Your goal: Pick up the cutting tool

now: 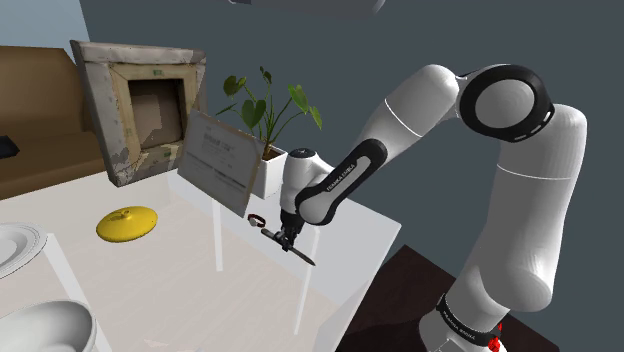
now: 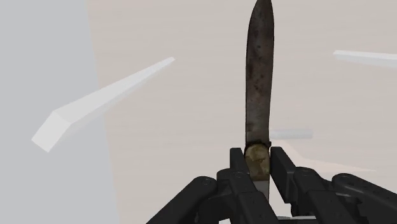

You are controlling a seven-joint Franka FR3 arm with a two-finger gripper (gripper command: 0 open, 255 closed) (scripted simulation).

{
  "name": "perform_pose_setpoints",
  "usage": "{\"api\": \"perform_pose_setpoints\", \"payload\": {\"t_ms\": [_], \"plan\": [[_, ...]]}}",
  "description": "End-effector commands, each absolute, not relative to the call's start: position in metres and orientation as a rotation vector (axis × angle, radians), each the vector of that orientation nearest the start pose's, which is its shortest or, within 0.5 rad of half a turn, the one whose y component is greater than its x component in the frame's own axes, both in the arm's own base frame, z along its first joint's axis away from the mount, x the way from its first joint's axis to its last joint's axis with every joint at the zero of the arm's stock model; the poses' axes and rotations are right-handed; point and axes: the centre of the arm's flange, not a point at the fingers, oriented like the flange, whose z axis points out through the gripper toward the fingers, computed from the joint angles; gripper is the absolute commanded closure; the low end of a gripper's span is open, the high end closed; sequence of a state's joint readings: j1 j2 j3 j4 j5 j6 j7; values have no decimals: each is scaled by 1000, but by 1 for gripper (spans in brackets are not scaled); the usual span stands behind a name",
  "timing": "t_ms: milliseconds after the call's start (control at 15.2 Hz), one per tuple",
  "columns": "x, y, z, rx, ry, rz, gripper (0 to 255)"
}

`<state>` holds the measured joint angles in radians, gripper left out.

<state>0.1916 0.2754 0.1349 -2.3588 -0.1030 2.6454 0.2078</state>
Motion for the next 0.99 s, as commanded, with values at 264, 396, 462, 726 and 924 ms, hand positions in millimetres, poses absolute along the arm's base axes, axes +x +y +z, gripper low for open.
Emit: {"api": "perform_pose_setpoints", "payload": {"t_ms": [264, 396, 462, 726, 924], "plan": [[485, 162, 230, -3138, -312, -15, 255], [485, 162, 241, -3138, -312, -15, 255], [485, 162, 246, -3138, -312, -15, 255], [485, 162, 267, -3138, -312, -15, 255], [485, 162, 283, -3138, -312, -15, 255]]}}
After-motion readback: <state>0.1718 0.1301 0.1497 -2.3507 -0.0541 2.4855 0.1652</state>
